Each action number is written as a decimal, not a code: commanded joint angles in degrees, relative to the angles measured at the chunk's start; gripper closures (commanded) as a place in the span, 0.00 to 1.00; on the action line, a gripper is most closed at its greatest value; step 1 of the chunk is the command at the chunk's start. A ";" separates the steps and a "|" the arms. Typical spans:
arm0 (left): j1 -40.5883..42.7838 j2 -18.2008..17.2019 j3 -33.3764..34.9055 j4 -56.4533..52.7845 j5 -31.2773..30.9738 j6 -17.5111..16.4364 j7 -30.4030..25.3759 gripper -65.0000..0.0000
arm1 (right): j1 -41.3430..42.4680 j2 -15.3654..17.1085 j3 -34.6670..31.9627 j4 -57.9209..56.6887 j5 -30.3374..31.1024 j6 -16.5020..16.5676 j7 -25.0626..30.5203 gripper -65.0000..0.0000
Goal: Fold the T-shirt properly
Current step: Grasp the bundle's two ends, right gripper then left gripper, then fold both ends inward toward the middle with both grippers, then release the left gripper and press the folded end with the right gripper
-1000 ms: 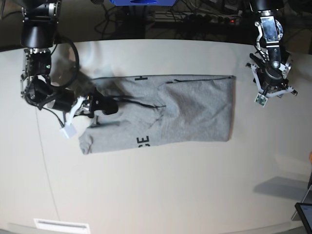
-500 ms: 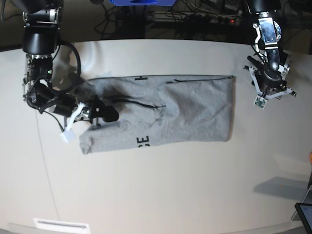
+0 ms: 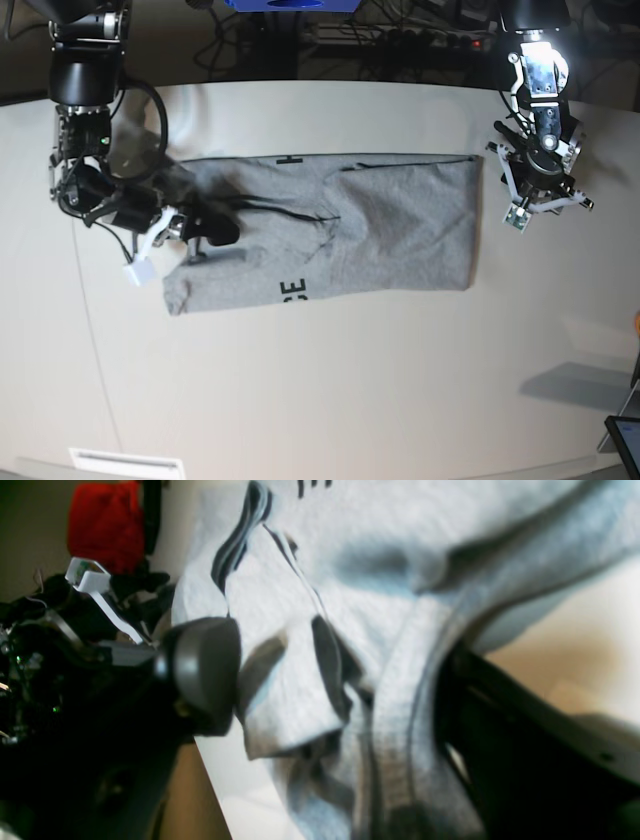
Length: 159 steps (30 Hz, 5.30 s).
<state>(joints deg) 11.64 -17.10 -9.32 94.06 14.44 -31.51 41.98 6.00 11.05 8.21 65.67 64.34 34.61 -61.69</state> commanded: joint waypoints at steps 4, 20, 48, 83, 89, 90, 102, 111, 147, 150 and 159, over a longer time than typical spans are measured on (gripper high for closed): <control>0.54 0.27 0.14 -0.39 -1.91 -2.65 0.97 0.66 | -0.24 0.34 -0.16 -0.13 -3.19 -1.16 -2.44 0.33; -1.92 0.88 5.67 -4.08 -1.91 -2.65 1.06 0.66 | 0.81 -1.25 -0.34 1.01 -11.81 -1.34 -2.53 1.00; -4.39 6.42 21.41 -6.19 -2.00 -2.47 1.06 0.66 | -3.76 -1.25 -0.34 33.01 -12.86 -21.56 -9.91 1.00; -4.30 11.52 26.33 -5.58 -1.91 -2.47 1.14 0.66 | -3.32 -4.24 -19.50 40.40 -18.05 -34.74 -7.10 1.00; -4.03 11.34 25.72 -5.49 -1.91 -2.47 1.14 0.66 | -3.49 -7.66 -20.30 40.05 -24.29 -34.74 -7.10 1.00; -4.03 11.17 25.72 -5.49 -1.91 -2.47 1.14 0.66 | -3.67 -8.28 -20.30 40.05 -25.70 -34.74 -7.19 1.00; -4.39 10.91 25.54 -5.49 -1.91 -2.47 1.14 0.66 | -5.43 -9.60 -20.30 39.96 -29.04 -34.83 -7.63 0.56; -5.62 9.59 25.19 -5.67 -2.00 -2.47 1.14 0.66 | -4.73 -10.48 -20.56 40.84 -18.93 -34.65 -9.65 0.50; -0.78 0.09 3.56 -5.14 -2.08 -2.56 0.88 0.66 | -7.80 -5.29 0.89 35.74 -21.92 -29.64 -7.45 1.00; -0.69 0.00 1.89 -5.23 -2.00 -2.65 0.88 0.66 | -7.80 -5.29 -0.95 35.21 -21.92 -29.64 -7.36 1.00; 0.36 -0.26 1.37 -5.14 -2.00 -2.65 0.79 0.66 | -7.27 -5.29 -11.06 34.95 -22.01 -30.00 -3.32 1.00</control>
<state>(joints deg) 10.17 -17.17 -8.21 90.21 8.97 -31.53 34.81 -2.15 5.65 -2.90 99.88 41.54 4.49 -65.54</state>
